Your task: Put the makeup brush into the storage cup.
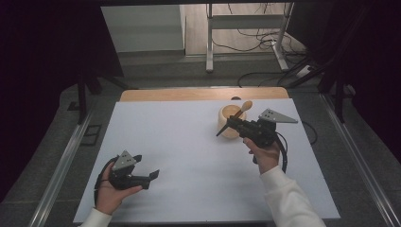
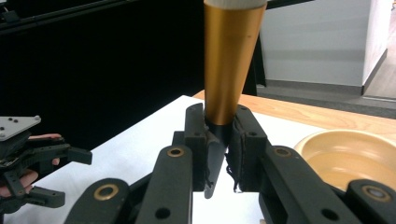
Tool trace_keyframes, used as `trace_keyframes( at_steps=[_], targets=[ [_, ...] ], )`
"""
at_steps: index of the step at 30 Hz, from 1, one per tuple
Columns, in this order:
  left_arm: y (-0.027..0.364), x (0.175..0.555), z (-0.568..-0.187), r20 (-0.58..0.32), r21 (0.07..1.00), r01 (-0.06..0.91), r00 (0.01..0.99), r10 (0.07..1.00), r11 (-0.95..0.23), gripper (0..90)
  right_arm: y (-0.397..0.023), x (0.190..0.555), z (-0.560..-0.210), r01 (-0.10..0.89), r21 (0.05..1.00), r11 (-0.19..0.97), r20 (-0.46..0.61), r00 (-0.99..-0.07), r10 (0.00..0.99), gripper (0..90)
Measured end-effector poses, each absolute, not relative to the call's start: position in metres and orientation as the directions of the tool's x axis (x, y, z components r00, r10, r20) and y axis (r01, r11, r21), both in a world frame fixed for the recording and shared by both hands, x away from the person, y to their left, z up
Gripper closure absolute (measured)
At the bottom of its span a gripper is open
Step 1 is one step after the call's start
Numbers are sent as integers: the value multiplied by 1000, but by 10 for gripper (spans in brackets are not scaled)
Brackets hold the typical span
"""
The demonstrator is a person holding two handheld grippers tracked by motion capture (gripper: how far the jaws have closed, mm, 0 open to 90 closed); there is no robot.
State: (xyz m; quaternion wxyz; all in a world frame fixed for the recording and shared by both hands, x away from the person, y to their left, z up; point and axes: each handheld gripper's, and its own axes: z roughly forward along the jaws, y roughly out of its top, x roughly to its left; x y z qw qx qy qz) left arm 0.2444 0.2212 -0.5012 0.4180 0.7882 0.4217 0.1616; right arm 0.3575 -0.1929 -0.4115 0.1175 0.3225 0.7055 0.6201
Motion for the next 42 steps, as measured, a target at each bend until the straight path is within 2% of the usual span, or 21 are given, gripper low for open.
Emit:
trace_keyframes(
  at_steps=[22, 42],
  targets=[
    [219, 246, -503, -105, 784, 540, 600, 793, -305, 109, -223, 374, -389, 294, 956, 10, 214, -719, 661, 791],
    [220, 246, -504, -106, 783, 541, 602, 792, -307, 108, -222, 402, -377, 303, 953, 24, 198, -680, 706, 790]
  ],
)
